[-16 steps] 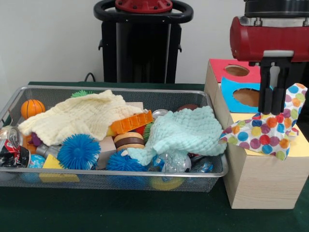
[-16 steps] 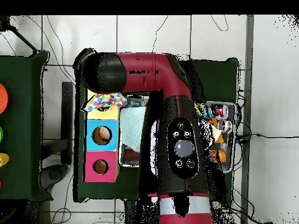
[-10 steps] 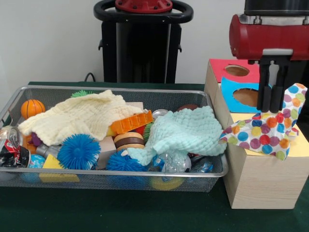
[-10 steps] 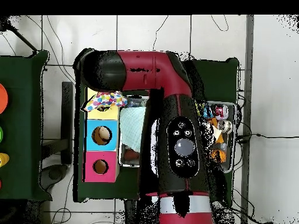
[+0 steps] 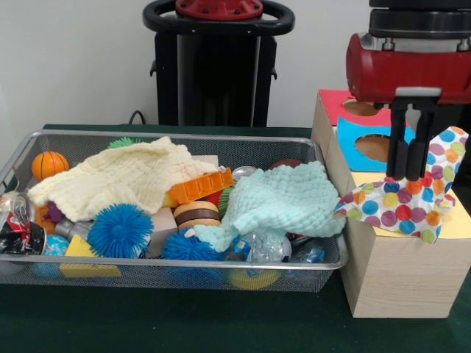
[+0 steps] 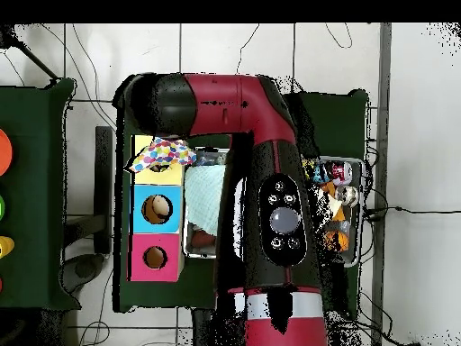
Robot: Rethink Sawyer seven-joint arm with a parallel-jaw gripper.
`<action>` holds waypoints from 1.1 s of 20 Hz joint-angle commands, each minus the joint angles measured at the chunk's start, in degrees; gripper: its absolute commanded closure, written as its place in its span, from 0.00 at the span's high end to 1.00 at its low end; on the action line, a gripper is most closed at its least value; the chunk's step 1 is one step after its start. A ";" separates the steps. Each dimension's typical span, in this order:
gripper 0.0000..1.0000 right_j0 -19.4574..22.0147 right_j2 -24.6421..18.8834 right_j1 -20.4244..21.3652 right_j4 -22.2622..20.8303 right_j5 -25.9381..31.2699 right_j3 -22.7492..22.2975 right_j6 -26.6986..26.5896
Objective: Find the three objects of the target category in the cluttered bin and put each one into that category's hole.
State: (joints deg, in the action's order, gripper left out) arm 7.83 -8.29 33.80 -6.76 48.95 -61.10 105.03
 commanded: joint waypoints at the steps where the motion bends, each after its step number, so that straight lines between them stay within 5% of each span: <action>1: 0.00 1.87 -3.71 -3.53 -1.96 5.34 -1.41 -5.67; 22: 0.00 0.77 -3.66 -5.19 -1.07 11.05 0.09 -4.65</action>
State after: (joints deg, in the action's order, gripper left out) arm 7.87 -8.29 29.97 -6.76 52.34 -60.68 105.03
